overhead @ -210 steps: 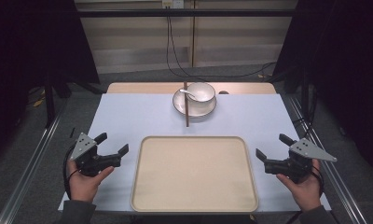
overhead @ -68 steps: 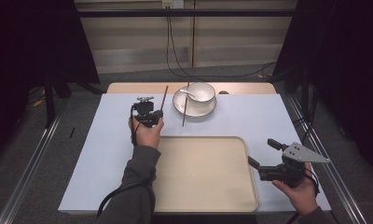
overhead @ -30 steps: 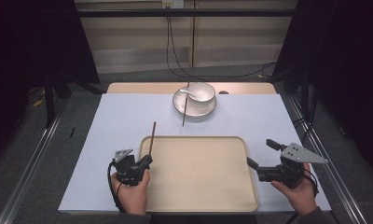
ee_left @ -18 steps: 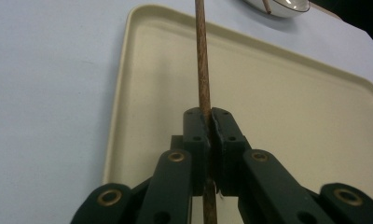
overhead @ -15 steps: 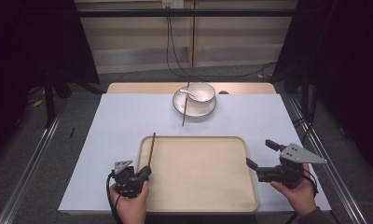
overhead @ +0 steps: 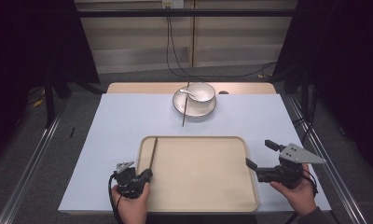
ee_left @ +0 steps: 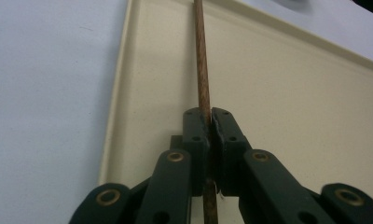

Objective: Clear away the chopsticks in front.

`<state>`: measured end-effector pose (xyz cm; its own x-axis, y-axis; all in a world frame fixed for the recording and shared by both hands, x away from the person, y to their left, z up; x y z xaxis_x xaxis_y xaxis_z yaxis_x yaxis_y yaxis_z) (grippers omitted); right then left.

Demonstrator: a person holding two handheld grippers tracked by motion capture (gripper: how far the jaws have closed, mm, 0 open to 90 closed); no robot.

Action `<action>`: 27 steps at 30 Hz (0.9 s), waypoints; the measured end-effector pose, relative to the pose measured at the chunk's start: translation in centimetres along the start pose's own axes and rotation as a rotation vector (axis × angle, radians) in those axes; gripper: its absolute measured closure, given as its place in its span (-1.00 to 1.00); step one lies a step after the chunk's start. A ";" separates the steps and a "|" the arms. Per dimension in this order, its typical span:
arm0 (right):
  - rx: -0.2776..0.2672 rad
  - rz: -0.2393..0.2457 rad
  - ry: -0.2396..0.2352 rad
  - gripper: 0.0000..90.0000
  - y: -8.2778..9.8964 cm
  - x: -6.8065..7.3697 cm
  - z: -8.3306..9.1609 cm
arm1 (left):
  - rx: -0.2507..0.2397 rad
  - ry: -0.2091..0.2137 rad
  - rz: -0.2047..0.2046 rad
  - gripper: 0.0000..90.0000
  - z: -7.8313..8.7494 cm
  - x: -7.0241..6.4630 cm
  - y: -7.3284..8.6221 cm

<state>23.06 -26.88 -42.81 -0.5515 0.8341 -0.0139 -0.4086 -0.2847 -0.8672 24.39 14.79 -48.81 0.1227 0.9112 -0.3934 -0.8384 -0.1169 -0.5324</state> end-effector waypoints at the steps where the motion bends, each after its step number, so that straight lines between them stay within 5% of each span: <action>1: 0.000 -0.001 0.001 -0.88 0.0 0.0 0.0 | 0.000 -0.001 0.001 0.88 0.0 0.0 0.0; 5: 0.001 -0.002 0.003 -0.88 0.0 0.0 0.0 | -0.007 0.005 0.012 0.84 0.0 -0.1 0.0; 18: 0.000 0.003 -0.005 -0.87 0.0 0.0 0.0 | -0.033 0.035 -0.041 0.56 -0.2 -0.8 -1.2; 27: -0.001 0.005 -0.007 -0.86 0.0 0.0 0.0 | -0.085 0.061 -0.119 0.11 -0.3 -2.0 -4.8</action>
<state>23.05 -26.83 -42.79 -0.5588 0.8292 -0.0150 -0.4052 -0.2887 -0.8674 28.33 13.37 -45.66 0.2532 0.8950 -0.3674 -0.7684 -0.0447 -0.6384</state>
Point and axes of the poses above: each handheld gripper's, and its own axes: z roughly backward along the jaws, y roughly out of its underside, x roughly to its left, the point moved 2 cm from there along -z, roughly forward along the jaws, and after that the axes turned 11 degrees about x, right-handed, at the moved point
